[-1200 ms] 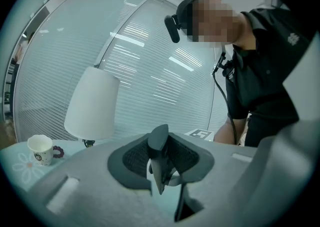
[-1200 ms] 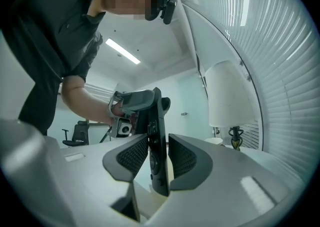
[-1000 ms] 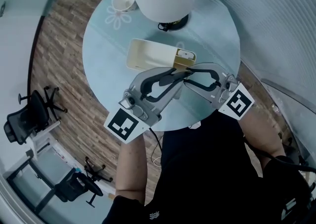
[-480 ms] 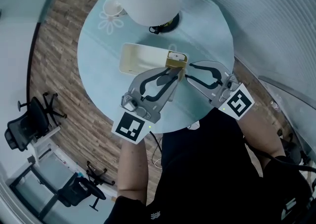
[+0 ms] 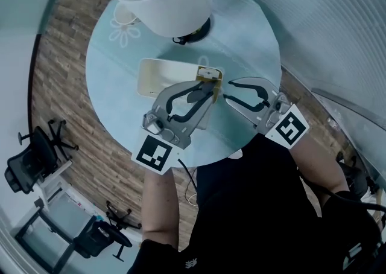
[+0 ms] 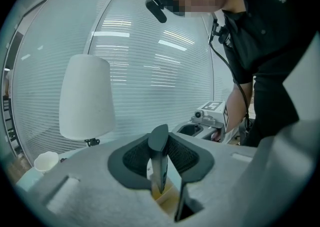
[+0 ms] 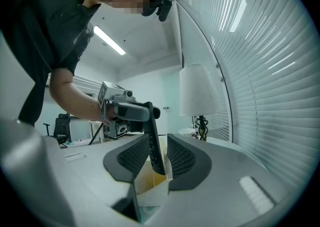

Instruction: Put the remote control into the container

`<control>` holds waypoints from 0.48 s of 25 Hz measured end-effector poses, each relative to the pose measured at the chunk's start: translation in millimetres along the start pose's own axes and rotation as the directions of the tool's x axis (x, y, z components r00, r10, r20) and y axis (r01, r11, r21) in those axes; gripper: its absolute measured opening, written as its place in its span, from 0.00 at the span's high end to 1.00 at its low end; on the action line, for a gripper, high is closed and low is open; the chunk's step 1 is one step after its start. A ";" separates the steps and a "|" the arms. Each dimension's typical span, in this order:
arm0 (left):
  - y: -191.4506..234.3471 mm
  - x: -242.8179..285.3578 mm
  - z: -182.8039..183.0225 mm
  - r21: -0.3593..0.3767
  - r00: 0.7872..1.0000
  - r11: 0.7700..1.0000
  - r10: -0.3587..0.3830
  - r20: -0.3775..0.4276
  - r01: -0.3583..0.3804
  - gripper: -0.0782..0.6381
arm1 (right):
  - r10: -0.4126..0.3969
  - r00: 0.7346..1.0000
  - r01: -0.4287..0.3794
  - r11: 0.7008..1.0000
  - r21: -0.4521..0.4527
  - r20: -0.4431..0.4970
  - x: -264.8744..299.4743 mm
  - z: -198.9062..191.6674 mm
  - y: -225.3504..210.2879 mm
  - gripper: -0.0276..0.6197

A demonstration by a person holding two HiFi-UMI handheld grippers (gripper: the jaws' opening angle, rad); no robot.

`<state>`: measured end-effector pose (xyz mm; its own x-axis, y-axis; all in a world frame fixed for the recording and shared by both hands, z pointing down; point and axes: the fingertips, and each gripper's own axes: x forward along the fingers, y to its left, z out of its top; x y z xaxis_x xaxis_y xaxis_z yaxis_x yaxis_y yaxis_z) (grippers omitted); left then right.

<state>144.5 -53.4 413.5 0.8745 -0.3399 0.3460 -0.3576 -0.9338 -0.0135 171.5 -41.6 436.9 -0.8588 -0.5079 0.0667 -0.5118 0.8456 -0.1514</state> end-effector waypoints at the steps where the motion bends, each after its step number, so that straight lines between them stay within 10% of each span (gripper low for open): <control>1: -0.2 0.8 -1.5 -0.001 1.000 1.000 -0.007 -0.003 0.007 0.75 | -0.002 1.000 0.002 1.000 0.001 -0.001 0.1 -0.3 -0.4 0.78; 12: -3.2 9.3 -8.7 0.010 0.999 0.999 -0.053 -0.005 0.053 0.75 | 0.003 0.999 -0.002 1.000 0.009 -0.033 0.8 -2.7 -0.5 0.78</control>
<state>151.0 -52.5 425.0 0.8906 -0.2895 0.3507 -0.3074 -0.9516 -0.0049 171.1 -42.0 439.7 -0.8604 -0.4999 0.0991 -0.5096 0.8454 -0.1599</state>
